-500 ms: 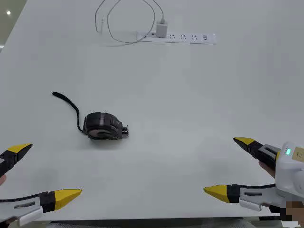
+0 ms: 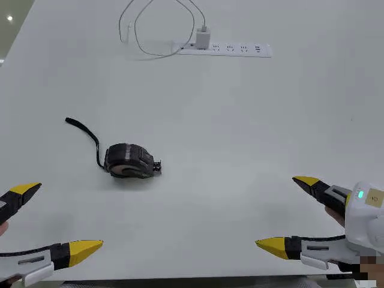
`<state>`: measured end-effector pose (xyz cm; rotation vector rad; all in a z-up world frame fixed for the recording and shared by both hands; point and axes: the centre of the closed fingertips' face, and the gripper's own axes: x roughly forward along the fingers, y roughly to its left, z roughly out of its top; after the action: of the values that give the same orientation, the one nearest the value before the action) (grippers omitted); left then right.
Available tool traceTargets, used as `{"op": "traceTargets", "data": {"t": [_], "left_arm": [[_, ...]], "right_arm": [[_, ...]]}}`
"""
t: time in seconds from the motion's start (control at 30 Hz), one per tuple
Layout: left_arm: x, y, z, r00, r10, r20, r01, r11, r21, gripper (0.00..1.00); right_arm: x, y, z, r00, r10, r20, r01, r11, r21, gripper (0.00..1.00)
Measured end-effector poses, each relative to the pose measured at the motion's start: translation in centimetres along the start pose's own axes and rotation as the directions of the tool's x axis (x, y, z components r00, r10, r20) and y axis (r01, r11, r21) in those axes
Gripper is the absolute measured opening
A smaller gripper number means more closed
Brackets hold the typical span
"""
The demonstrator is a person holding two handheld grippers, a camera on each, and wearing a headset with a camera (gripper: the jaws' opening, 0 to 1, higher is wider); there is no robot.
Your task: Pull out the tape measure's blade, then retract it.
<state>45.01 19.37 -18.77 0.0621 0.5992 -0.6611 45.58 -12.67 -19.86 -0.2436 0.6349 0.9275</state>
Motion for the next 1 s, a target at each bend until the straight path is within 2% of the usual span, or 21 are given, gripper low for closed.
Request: {"op": "traceTargets", "data": {"t": [0.7,1.0], "left_arm": [[1.0,-0.1,0.2,0.9994,-0.032,-0.014,0.032,0.999,0.012,0.99],[0.9,-0.1,-0.1,0.9993,-0.034,-0.014,0.035,0.999,0.005,0.99]], "right_arm": [[1.3,0.3,0.2,0.9994,0.033,-0.009,-0.034,0.999,-0.016,0.87],[1.9,0.5,0.4,0.9987,0.05,-0.012,-0.051,0.998,-0.023,0.87]]}}
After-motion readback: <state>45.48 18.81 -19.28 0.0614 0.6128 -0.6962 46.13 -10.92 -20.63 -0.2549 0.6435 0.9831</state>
